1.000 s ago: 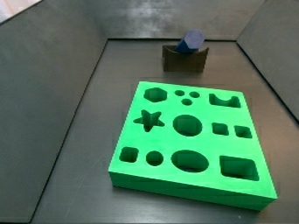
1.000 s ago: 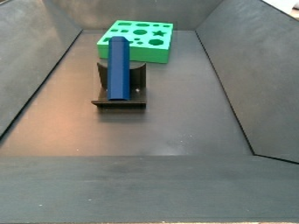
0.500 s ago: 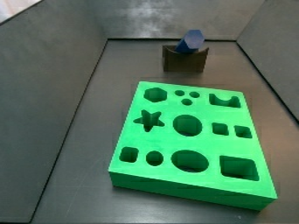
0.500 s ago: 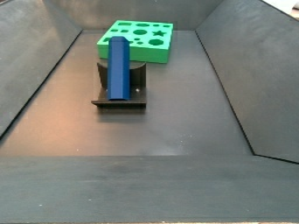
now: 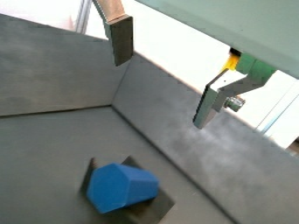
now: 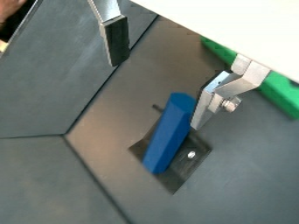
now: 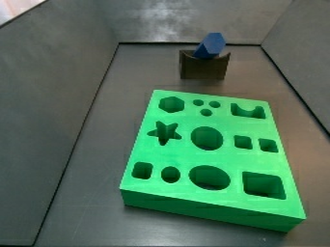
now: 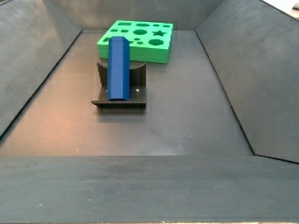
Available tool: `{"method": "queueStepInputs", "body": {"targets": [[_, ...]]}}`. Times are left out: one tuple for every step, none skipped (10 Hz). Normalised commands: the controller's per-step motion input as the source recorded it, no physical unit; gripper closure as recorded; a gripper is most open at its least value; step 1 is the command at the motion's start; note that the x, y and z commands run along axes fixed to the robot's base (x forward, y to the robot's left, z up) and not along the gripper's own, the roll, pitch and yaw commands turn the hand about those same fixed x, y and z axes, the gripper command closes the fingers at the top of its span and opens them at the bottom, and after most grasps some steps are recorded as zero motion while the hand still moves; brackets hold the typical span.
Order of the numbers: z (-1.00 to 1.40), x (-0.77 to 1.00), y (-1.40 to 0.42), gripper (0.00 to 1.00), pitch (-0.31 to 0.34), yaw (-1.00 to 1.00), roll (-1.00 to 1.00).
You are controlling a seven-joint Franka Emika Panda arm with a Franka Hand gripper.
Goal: Pick up the hexagon object. Move up. Place the hexagon object on the fixture. Regrasp the hexagon object. Move to above the board. Insert the hexagon object.
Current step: Regrasp the hexagon object.
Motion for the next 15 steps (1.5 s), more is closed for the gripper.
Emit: {"method": "queueStepInputs", "body": {"targets": [[-0.01, 0.11, -0.05, 0.00, 0.166, 0.11, 1.00], [-0.01, 0.11, -0.05, 0.00, 0.205, 0.15, 1.00], [-0.01, 0.11, -0.06, 0.00, 0.209, 0.18, 0.88], [-0.01, 0.12, -0.05, 0.00, 0.189, 0.20, 0.70], [-0.01, 0.12, -0.06, 0.00, 0.157, 0.22, 0.47], [-0.01, 0.12, -0.05, 0.00, 0.131, 0.23, 0.32], [0.00, 0.11, -0.05, 0.00, 0.099, 0.23, 0.23], [-0.01, 0.10, -0.05, 0.00, 0.063, 0.23, 0.19], [-0.02, 0.10, -0.06, 0.00, 0.034, 0.22, 0.18], [-1.00, 0.04, 0.04, 0.00, 0.108, 0.14, 0.17], [-1.00, 0.04, 0.04, 0.00, 0.105, 0.12, 0.17], [-1.00, 0.05, 0.04, 0.00, 0.063, 0.13, 0.16], [-1.00, 0.06, 0.03, 0.00, 0.038, 0.14, 0.13], [-1.00, 0.07, 0.03, 0.00, 0.005, 0.14, 0.10], [-1.00, 0.08, 0.02, 0.00, -0.014, 0.12, 0.08]]}}
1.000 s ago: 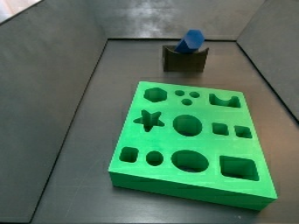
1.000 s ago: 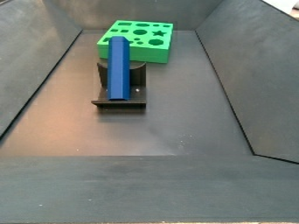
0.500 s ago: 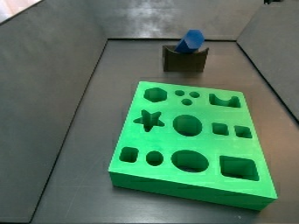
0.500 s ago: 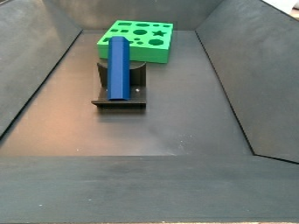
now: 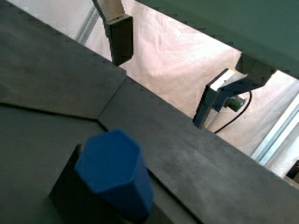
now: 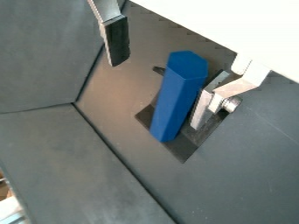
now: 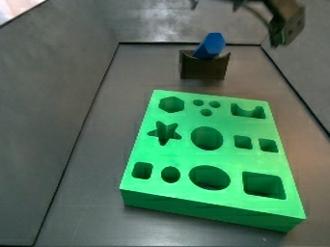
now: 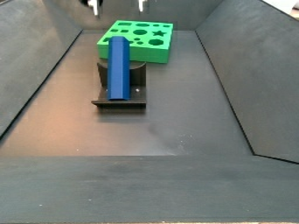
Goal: Pick up the hexagon object. Move up. Place the hexagon object on the fixture. Regrasp the hexagon object. Move to above the board. Insert the hexagon object.
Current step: Regrasp the hexagon object.
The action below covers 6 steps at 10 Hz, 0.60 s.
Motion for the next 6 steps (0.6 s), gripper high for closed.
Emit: {"method": "queueStepInputs", "body": {"targets": [[-1.00, 0.10, 0.02, 0.00, -0.036, 0.11, 0.07], [-1.00, 0.11, 0.01, 0.00, -0.049, 0.08, 0.07], [-1.00, 0.12, 0.01, 0.00, -0.051, 0.07, 0.07], [-1.00, 0.13, 0.00, 0.00, -0.054, 0.06, 0.07], [-0.88, 0.12, 0.00, 0.00, -0.049, 0.04, 0.07], [-0.72, 0.11, -0.01, 0.00, -0.043, 0.03, 0.08]]}}
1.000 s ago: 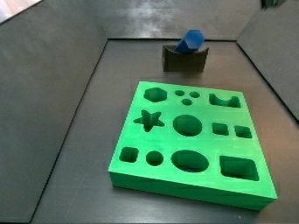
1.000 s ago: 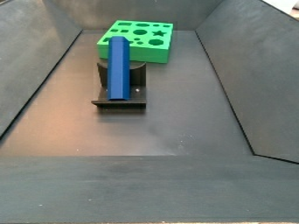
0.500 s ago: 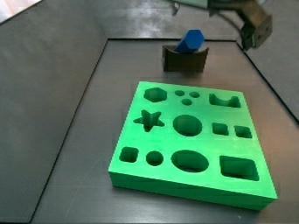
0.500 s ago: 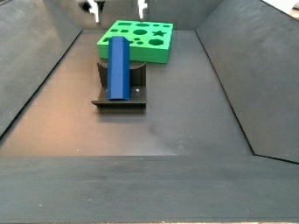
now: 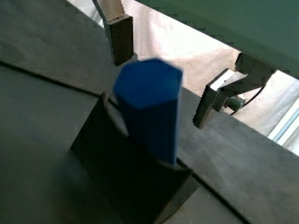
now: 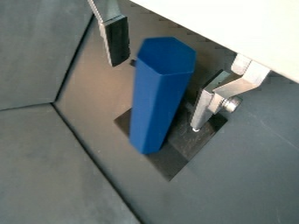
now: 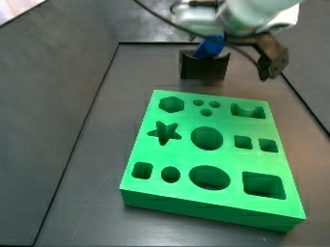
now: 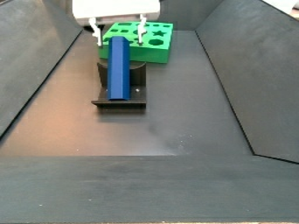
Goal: Pick up the hexagon object. Move up. Place the hexagon object on the fixture. Regrasp the hexagon object. Move to above the board. Insert the hexagon object.
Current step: Regrasp the hexagon object, then move to above the board.
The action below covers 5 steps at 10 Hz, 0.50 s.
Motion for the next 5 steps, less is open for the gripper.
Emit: {"method": "queueStepInputs", "body": {"targets": [[-0.52, 0.09, -0.01, 0.00, -0.032, 0.02, 0.07], [-0.37, 0.09, -0.01, 0.00, -0.023, 0.01, 0.07], [-0.17, 0.08, -0.01, 0.00, -0.015, 0.01, 0.07], [0.00, 0.00, 0.00, 1.00, 0.000, 0.00, 0.00], [1.00, -0.21, -0.32, 1.00, -0.090, 0.11, 0.19]]}}
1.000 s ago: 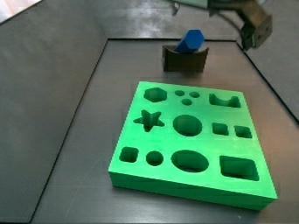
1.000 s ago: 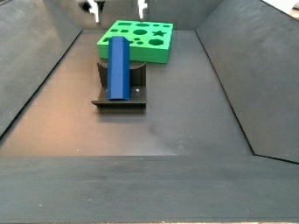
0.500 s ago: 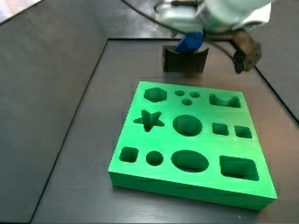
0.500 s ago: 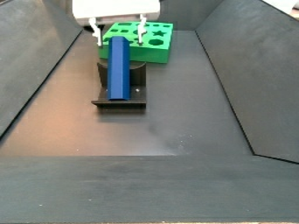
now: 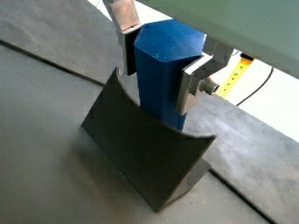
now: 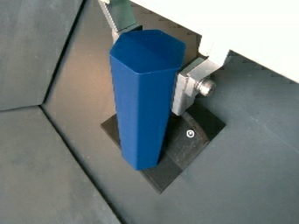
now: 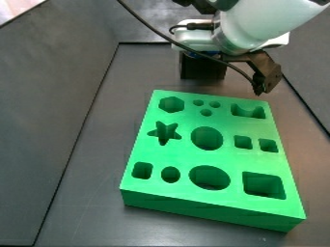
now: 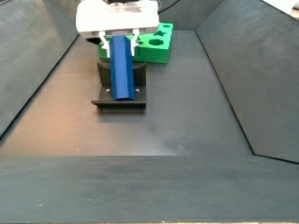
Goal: Pick up the hexagon object. Move up. Place the hexagon object on the fixture. Regrasp the hexagon object. Move to above the board. Insert the hexagon object.
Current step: Move to above the board.
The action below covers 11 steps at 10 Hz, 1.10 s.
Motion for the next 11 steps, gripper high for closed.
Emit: {"method": "queueStepInputs", "body": {"targets": [[1.00, -0.21, -0.31, 1.00, -0.096, 0.11, 0.18], [1.00, -0.20, -0.28, 1.00, -0.113, 0.09, 0.13], [1.00, -0.19, -0.25, 1.00, -0.116, 0.06, 0.07], [1.00, -0.19, -0.24, 1.00, -0.114, 0.04, 0.03], [1.00, -0.19, -0.21, 1.00, -0.104, 0.01, 0.00], [1.00, -0.18, -0.19, 1.00, -0.092, -0.01, -0.01], [1.00, -0.17, -0.17, 1.00, -0.077, -0.03, -0.02], [1.00, -0.16, -0.14, 1.00, -0.054, -0.05, -0.03], [0.84, -0.12, -0.09, 1.00, -0.018, -0.07, -0.04], [0.67, -0.08, -0.05, 1.00, 0.009, -0.07, -0.04], [0.56, -0.07, -0.03, 1.00, 0.026, -0.07, -0.04]]}}
